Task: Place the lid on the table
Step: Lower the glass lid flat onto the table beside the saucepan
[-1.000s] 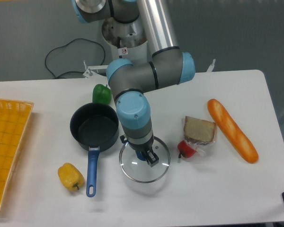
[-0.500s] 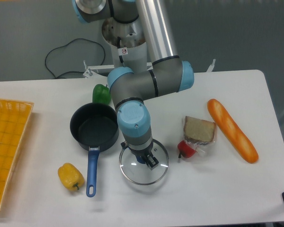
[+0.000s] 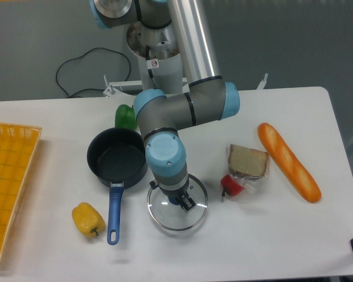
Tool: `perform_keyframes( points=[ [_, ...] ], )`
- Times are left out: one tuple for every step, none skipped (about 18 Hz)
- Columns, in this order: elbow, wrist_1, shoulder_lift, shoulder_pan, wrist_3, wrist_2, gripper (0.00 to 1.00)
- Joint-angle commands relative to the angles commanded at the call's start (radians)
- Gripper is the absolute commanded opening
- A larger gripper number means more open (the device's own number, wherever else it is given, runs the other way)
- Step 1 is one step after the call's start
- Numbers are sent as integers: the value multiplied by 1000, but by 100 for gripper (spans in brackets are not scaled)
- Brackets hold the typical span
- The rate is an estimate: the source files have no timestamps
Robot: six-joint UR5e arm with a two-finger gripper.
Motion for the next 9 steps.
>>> perform_keyframes(
  points=[
    [-2, 0, -2, -2, 0, 0, 57],
    [-2, 2, -8, -3, 0, 0, 57],
    [-2, 0, -12, -5, 0, 0, 57],
    [-2, 0, -12, -5, 0, 0, 57],
    [-2, 0, -14, -5, 2, -2, 57],
    [-2, 0, -14, -5, 2, -2, 57],
    [-2, 0, -14, -5, 2, -2, 58],
    [-2, 0, -14, -5, 2, -2, 58],
    [-2, 0, -14, -6, 3, -2, 58]
  ],
)
